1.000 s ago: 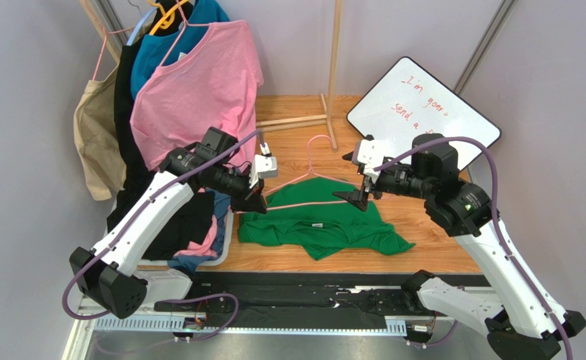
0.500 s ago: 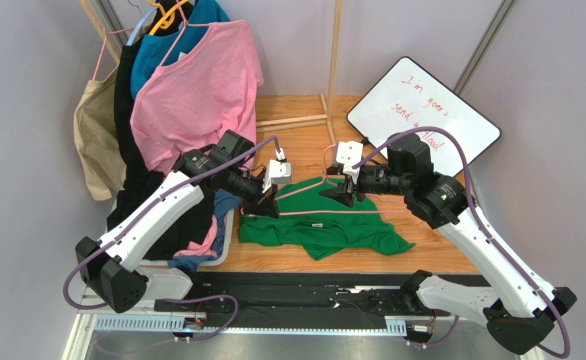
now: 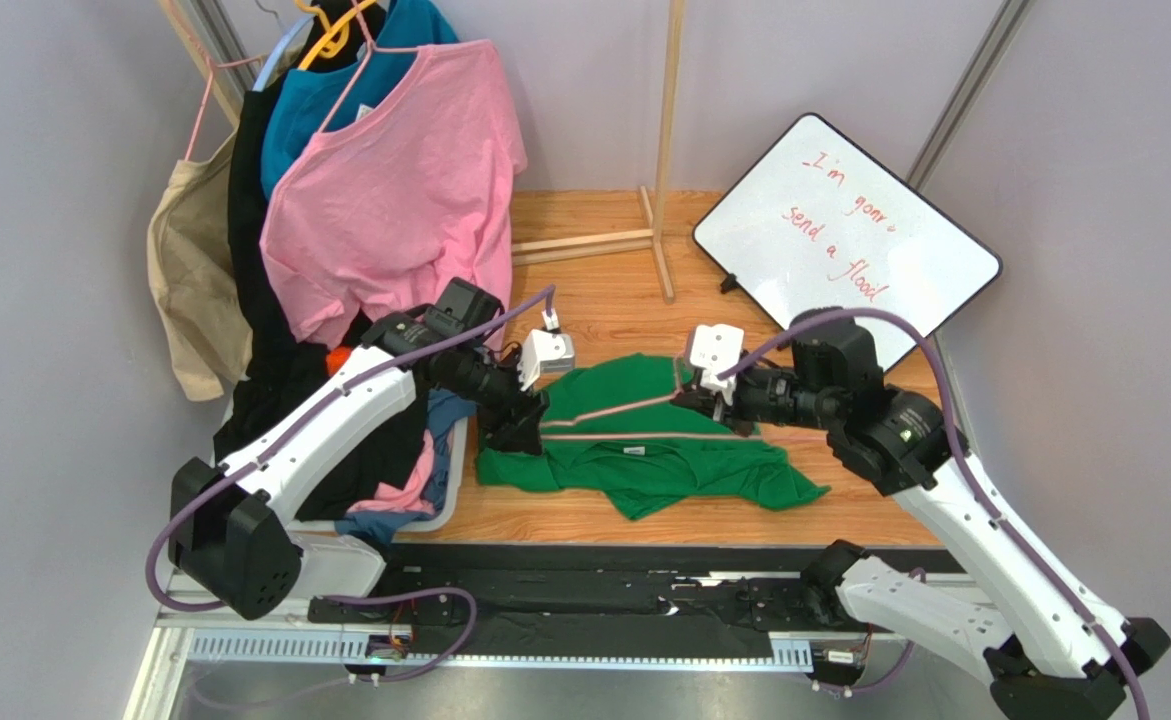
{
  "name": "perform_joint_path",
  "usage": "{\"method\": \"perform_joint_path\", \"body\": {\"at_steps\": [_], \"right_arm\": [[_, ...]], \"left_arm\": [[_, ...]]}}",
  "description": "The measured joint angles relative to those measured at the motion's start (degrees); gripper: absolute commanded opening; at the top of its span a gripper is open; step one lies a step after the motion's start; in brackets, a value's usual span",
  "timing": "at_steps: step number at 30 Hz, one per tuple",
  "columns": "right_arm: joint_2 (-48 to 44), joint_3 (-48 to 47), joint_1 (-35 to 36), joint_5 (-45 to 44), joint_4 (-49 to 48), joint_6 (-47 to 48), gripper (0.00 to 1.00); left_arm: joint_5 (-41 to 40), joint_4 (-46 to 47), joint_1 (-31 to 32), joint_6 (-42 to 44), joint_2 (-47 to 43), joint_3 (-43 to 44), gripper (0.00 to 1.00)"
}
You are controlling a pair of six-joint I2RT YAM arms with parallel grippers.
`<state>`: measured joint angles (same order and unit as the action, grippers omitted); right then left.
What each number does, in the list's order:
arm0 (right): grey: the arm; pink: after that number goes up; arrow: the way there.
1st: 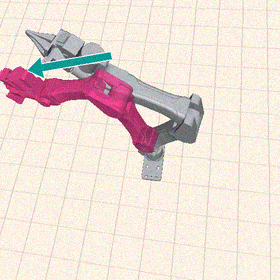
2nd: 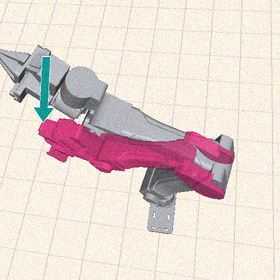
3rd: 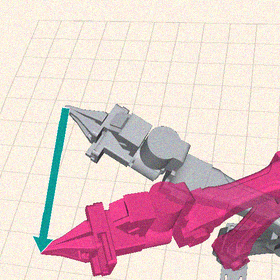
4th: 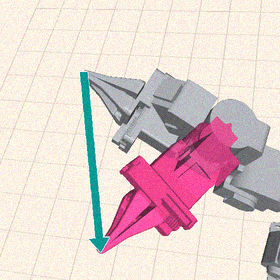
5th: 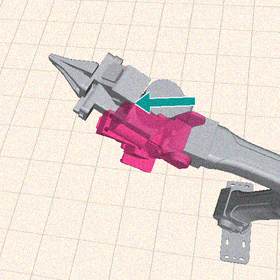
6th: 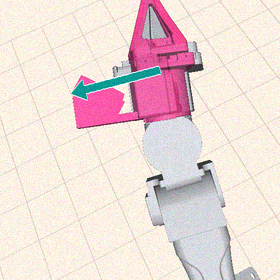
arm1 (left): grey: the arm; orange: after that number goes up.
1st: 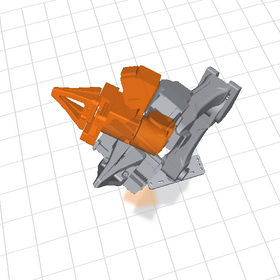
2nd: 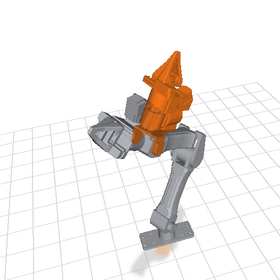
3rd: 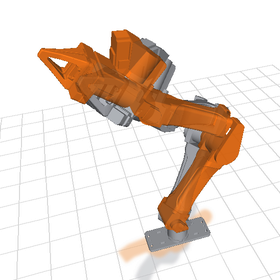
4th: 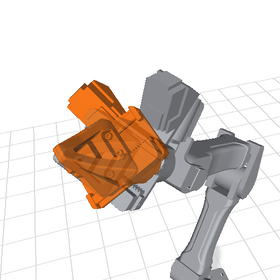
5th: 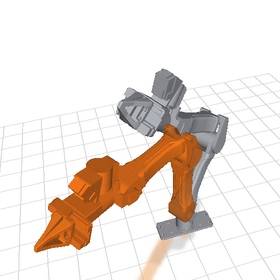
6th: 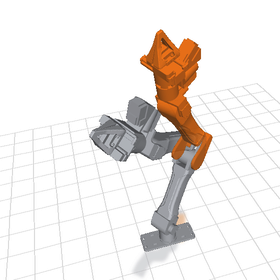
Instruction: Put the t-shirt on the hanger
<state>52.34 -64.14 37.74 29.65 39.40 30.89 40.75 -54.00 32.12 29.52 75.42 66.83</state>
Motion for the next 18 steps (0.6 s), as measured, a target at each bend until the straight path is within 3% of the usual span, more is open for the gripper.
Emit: {"method": "perform_joint_path", "body": {"at_steps": [6, 18], "right_arm": [[-7.13, 8.11, -1.31, -5.16, 5.42, 6.12, 0.0], [-8.52, 13.25, -1.95, -11.69, 9.6, 12.09, 0.0]], "left_arm": [[-4.63, 4.11, -2.16, -0.76, 0.0, -8.33, 0.68], [-14.43, 16.5, 5.53, -6.14, 9.38, -9.05, 0.69]]}}
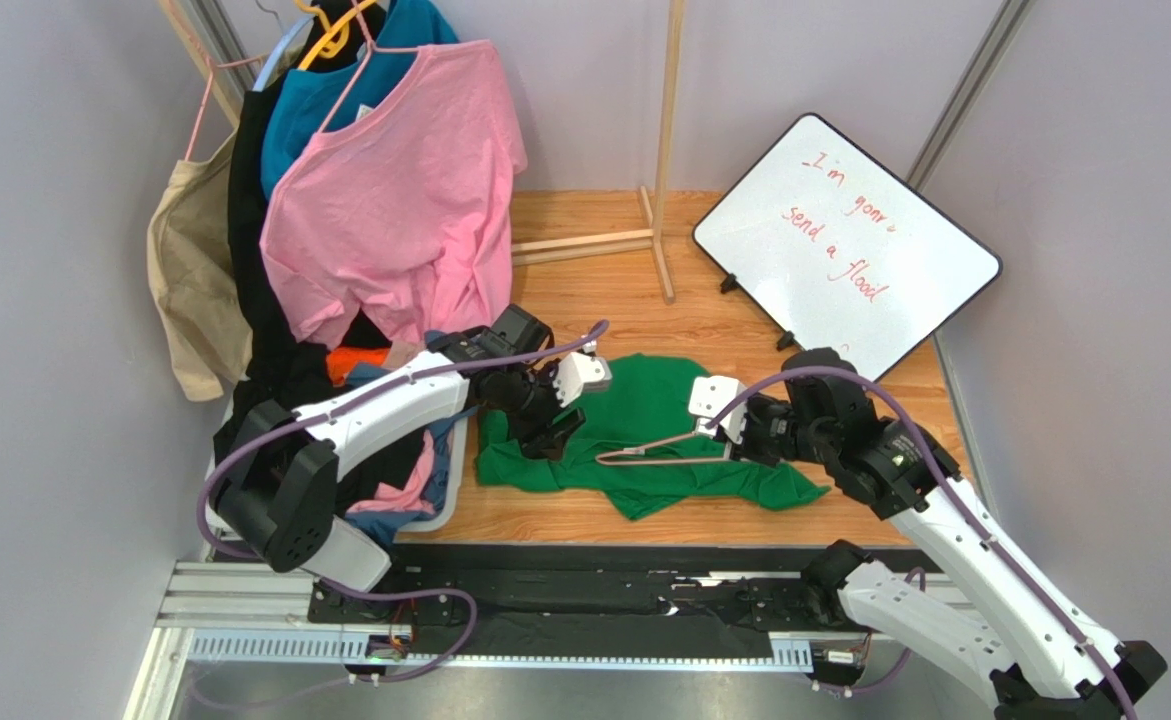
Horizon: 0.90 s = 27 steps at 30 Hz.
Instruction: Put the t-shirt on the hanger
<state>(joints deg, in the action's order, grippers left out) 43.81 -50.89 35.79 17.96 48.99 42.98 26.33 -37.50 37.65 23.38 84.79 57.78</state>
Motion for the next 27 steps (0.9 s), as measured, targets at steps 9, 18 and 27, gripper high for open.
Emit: {"method": "perform_joint_path", "body": {"at_steps": [9, 18, 27], "right_arm": [[0.98, 1.2, 0.0, -3.89, -3.48, 0.85, 0.0], [1.25, 1.4, 0.0, -5.51, -5.57, 1.57, 0.0], [1.77, 1.4, 0.0, -5.03, -6.49, 2.27, 0.0]], "left_arm": [[-4.92, 4.85, 2.91, -0.17, 5.51, 0.0, 0.49], [-6.82, 6.99, 1.18, -1.46, 8.11, 0.04, 0.64], [-2.97, 7.74, -0.24, -0.55, 7.04, 0.04, 0.6]]}}
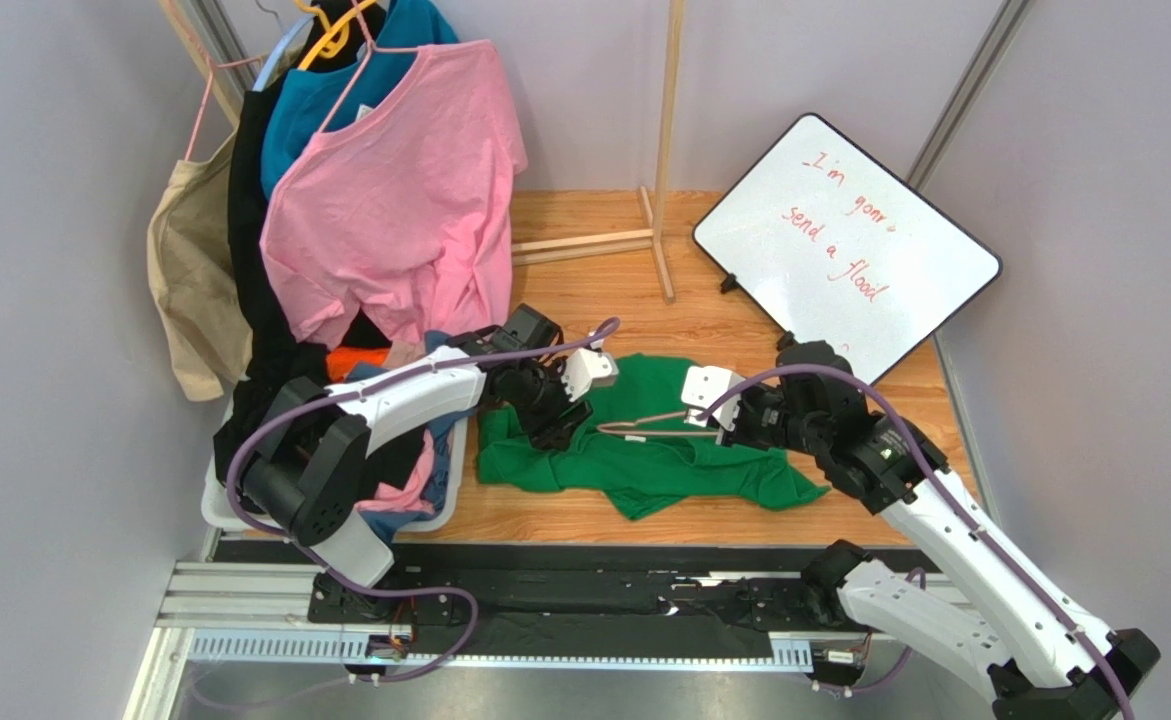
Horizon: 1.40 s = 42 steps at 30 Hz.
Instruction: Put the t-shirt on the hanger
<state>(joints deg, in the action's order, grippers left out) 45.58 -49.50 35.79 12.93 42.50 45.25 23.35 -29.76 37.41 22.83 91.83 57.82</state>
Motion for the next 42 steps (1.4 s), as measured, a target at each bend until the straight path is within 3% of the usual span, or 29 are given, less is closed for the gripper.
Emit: {"method": "perform_joint_path", "body": {"at_steps": [4, 7, 18, 33, 36, 38, 42], "right_arm": [[1.11, 0.0, 0.0, 0.98, -0.66, 1.27, 0.0], [1.73, 0.0, -0.02, 2.21, -1.14, 2.43, 0.0], [3.96, 0.0, -0.04, 4.74, -2.54, 6.47, 0.0], [8.81, 0.0, -0.04, 9.86, -6.93, 7.3, 0.0], [8.83, 0.0, -0.04, 11.61, -9.22, 5.01, 0.0], [8.83, 0.0, -0.04, 12.74, -10.69, 3.43, 0.0], [8.94, 0.26, 0.22, 15.19, -13.27, 0.96, 0.0]], "left_arm": [[0.72, 0.0, 0.0, 0.48, 0.57, 0.04, 0.32], [1.27, -0.09, -0.13, 0.68, 1.44, 0.68, 0.2], [5.77, -3.5, -1.55, 3.17, 1.51, 2.95, 0.0], [12.68, -9.6, -3.96, 4.5, 1.53, 6.49, 0.02], [13.53, -10.45, -5.05, 4.48, 1.57, 7.43, 0.17], [14.27, -11.23, -5.7, 4.63, 1.62, 8.22, 0.22], [15.72, -12.26, -6.54, 5.29, 1.25, 8.7, 0.45]]}}
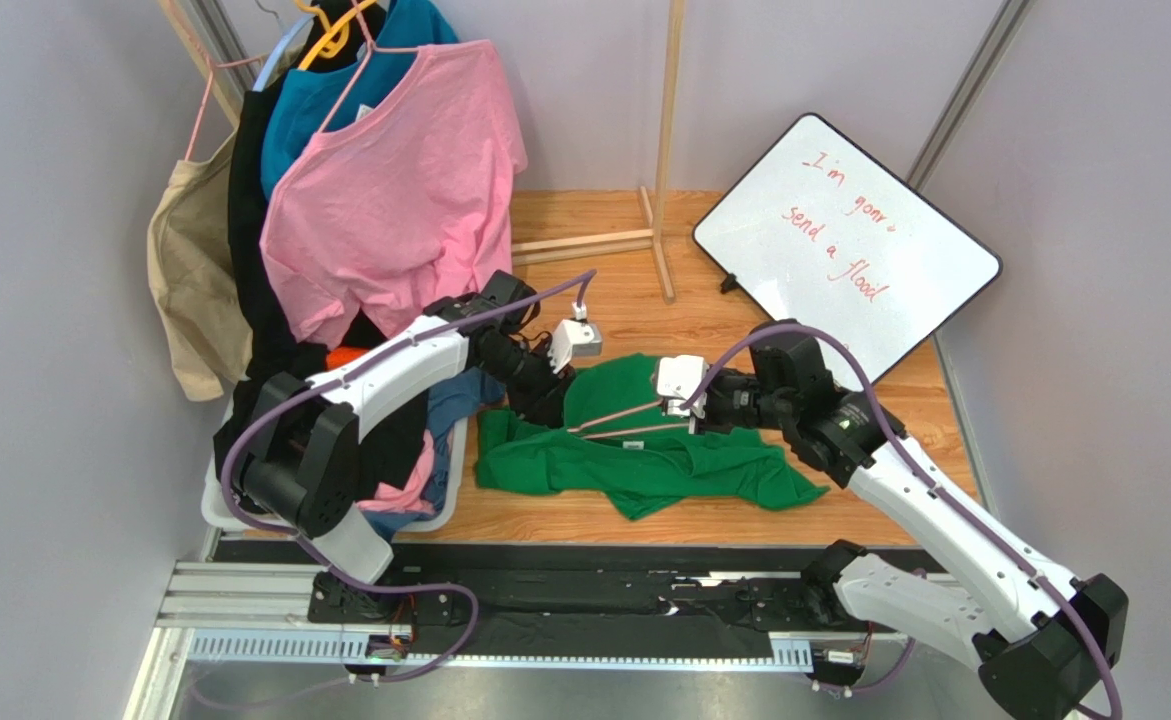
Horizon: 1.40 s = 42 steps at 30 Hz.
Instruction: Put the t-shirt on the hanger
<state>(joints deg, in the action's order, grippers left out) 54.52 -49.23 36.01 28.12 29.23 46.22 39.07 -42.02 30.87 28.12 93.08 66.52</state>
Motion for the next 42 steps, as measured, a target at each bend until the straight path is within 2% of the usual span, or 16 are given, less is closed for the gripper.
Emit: {"method": "perform_joint_path", "body": {"at_steps": [3, 11, 20, 21, 28, 33, 42], "right_arm": [[0.92, 0.7, 0.24, 1.16, -1.75, -1.49, 0.0], [5.11, 4.46, 3.04, 2.01, -5.99, -5.25, 0.0], [11.56, 5.22, 5.81, 0.92, -15.21, -7.72, 0.0], [12.13, 5.31, 6.01, 0.81, -16.17, -7.89, 0.0], [16.96, 5.4, 8.74, 0.24, -23.74, -10.71, 0.0], [19.41, 5.51, 10.21, 0.09, -28.28, -13.53, 0.0], [23.19, 6.25, 11.3, -0.15, -32.15, -16.41, 0.0]], "left_arm": [[0.72, -1.05, -1.07, 0.24, -2.84, -0.2, 0.54], [0.94, -1.49, -5.44, 1.07, -17.18, -2.43, 0.59], [1.03, -1.6, -5.57, 3.76, -19.17, -8.09, 0.63], [1.25, -1.46, -5.57, 4.0, -19.26, -8.52, 0.73], [6.73, 3.45, -5.79, 6.43, -21.11, -13.75, 0.73], [9.92, 11.19, -5.77, 5.6, -18.99, -15.06, 0.73], [13.44, 19.02, -2.86, 4.83, -11.54, -13.46, 0.61]]}}
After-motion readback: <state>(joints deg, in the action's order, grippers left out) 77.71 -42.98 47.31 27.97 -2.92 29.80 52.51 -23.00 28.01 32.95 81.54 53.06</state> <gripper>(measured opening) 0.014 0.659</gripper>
